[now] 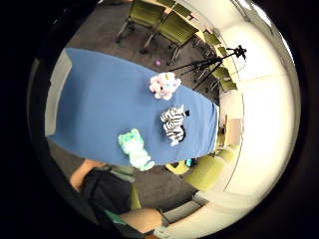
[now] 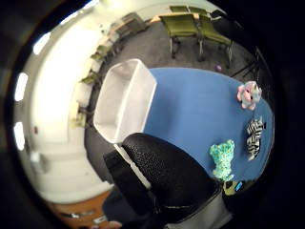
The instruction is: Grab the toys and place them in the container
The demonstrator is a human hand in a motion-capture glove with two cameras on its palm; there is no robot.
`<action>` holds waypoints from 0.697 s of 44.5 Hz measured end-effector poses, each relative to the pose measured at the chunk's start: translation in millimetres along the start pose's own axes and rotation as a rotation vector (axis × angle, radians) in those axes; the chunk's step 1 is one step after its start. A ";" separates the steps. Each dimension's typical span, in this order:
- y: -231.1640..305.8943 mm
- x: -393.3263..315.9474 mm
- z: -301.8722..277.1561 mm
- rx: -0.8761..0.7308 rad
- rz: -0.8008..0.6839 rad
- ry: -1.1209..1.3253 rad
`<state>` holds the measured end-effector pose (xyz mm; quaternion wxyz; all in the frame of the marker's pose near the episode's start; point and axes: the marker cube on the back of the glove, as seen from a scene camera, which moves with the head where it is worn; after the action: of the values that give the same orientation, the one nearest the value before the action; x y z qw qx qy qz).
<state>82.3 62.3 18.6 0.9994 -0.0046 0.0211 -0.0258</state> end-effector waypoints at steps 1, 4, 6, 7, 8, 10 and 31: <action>6.1 8.2 6.5 0.000 0.004 0.001; 21.5 29.9 26.9 -0.010 0.017 -0.006; 30.8 38.8 40.6 -0.024 0.030 -0.022; 35.5 42.4 48.0 -0.032 0.036 -0.030; 40.1 45.9 55.8 -0.038 0.042 -0.036; 48.4 52.3 72.3 -0.047 0.053 -0.043; 108.7 82.7 225.0 -0.203 0.109 -0.046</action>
<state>179.9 168.4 238.8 0.9939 -0.1055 0.0010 0.0308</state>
